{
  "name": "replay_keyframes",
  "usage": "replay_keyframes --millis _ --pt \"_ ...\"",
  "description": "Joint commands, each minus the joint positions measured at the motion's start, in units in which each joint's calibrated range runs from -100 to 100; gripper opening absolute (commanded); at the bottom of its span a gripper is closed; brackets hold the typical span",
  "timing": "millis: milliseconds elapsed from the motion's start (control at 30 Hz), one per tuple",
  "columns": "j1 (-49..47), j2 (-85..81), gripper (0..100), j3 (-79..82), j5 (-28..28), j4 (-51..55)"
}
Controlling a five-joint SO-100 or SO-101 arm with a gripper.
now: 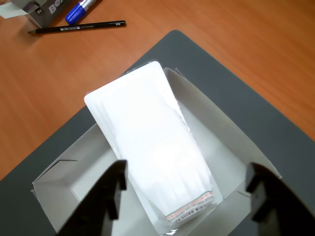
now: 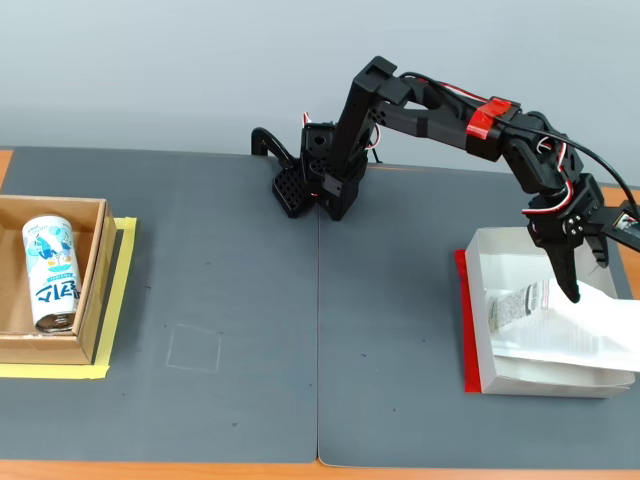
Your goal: Pick the sandwich and put it in the gray box
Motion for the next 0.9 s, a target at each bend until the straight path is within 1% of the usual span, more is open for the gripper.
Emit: replay_keyframes --millis 0,233,500,567,733,867 --pt "-0.3 -1.1 28 -2.5 -0.1 -0.2" --pt "1.6 -5.1 27 0.7 -0.1 -0.1" --pt "8.3 -16.0 27 13.8 -0.1 -0.2" --pt "11.1 -19.4 24 17.7 -0.1 -0.4" --pt "18.6 -28.8 12 28.1 0.0 -0.8" --pt "24.5 -36.1 9 36.1 1.7 -1.0"
